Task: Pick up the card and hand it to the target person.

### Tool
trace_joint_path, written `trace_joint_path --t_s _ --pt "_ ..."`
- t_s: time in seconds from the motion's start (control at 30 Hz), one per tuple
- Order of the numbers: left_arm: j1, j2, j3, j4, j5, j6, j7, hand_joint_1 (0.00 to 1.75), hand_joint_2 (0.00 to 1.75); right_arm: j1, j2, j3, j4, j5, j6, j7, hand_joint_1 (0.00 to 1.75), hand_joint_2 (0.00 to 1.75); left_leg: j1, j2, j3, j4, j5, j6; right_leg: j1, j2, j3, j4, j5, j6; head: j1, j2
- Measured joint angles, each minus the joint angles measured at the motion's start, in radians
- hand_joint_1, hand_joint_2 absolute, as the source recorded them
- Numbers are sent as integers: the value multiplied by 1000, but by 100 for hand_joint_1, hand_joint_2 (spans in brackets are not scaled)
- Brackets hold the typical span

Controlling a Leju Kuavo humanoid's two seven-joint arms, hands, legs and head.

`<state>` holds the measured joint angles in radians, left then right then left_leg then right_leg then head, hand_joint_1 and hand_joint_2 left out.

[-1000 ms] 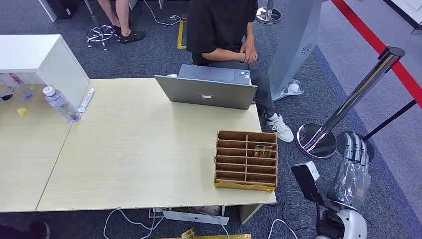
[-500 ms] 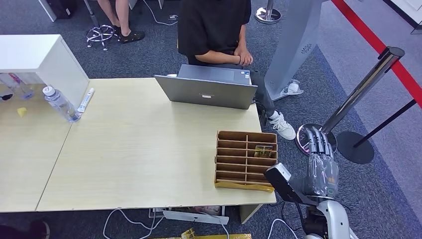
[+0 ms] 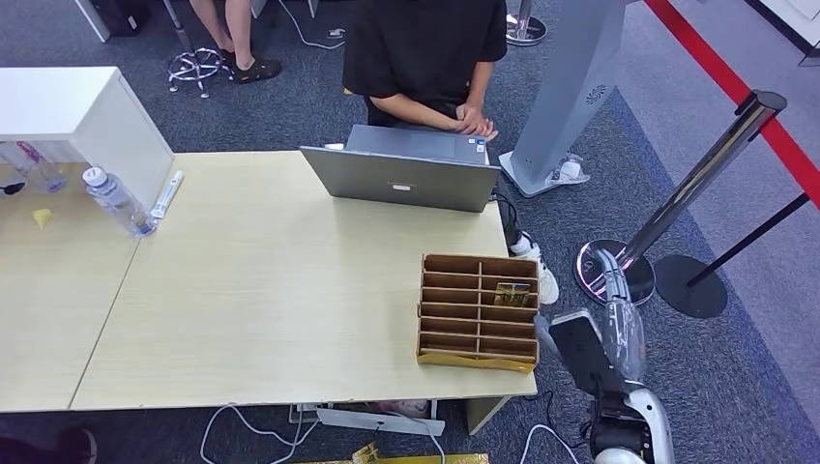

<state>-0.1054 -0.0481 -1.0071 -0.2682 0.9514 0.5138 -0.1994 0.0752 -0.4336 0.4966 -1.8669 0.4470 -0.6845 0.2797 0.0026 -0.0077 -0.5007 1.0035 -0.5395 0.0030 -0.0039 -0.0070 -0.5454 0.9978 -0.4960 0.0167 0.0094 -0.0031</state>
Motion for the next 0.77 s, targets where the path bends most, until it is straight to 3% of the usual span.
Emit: trace_joint_path --t_s 0.17,0.77 --pt "0 0 0 0 0 0 0 0 0 23 27 -37 0 -138 -1 -98 0 175 0 0 0 0 0 0 0 0 0 0 0 0 0 0" --pt "0 0 -1 0 0 0 0 0 0 39 74 -93 0 -151 -1 -108 0 175 0 0 0 0 0 0 0 0 0 0 0 0 0 0"
